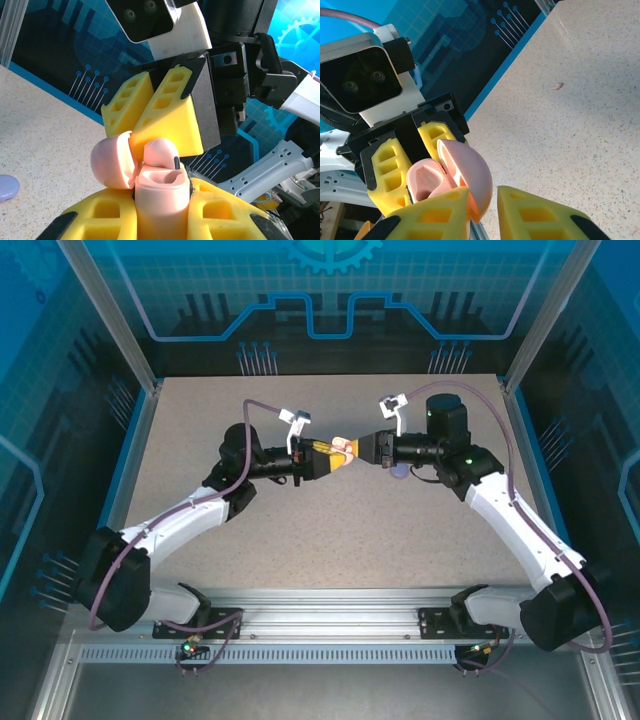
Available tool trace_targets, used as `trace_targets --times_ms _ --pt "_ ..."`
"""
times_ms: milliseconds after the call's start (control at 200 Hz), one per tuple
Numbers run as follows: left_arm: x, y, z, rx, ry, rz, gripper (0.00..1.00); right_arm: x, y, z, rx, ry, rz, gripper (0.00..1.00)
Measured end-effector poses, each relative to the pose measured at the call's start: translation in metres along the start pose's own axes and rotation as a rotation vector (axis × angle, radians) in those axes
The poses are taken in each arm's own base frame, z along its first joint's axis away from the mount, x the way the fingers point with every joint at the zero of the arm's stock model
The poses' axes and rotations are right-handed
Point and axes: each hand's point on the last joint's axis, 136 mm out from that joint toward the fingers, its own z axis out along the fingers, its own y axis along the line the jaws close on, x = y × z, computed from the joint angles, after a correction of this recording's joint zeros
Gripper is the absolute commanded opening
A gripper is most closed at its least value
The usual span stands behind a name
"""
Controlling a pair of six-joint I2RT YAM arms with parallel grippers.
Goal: Insert wireless bluetooth earbuds into charging case
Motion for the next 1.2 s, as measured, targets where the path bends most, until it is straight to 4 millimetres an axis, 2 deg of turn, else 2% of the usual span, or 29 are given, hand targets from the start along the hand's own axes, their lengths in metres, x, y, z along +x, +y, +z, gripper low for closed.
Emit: trace_targets --times_ms 300,465,510,570,670,835,1030,1201 --pt "0.004 0.012 0.002 -0.039 0.000 -0.028 0.00 0.001 -0.013 0.003 0.065 -0.005 0.019 0.00" --pt "0.005 0.019 0.003 -0.061 -0.003 -0.038 0.00 0.000 -0.020 0.006 0.099 -0.011 0.044 0.00" --pt "0.006 0.022 0.003 -0.071 -0.003 -0.042 0.07 0.000 -0.023 0.007 0.107 -0.012 0.054 0.00" --pt "0.008 0.026 0.003 -0.088 -0.001 -0.054 0.12 0.002 -0.027 0.010 0.121 -0.012 0.073 0.00" --pt "0.013 0.035 0.003 -0.119 0.007 -0.073 0.28 0.005 -0.038 0.013 0.154 -0.017 0.101 0.00" --pt "0.031 0.048 0.004 -0.165 0.027 -0.091 0.49 0.020 -0.057 0.022 0.206 -0.014 0.153 0.00" --pt "0.060 0.066 -0.002 -0.241 0.044 -0.118 0.64 0.045 -0.085 0.030 0.278 0.008 0.234 0.00" --pt "0.074 0.078 -0.009 -0.301 0.042 -0.136 0.79 0.053 -0.105 0.031 0.339 -0.007 0.278 0.00"
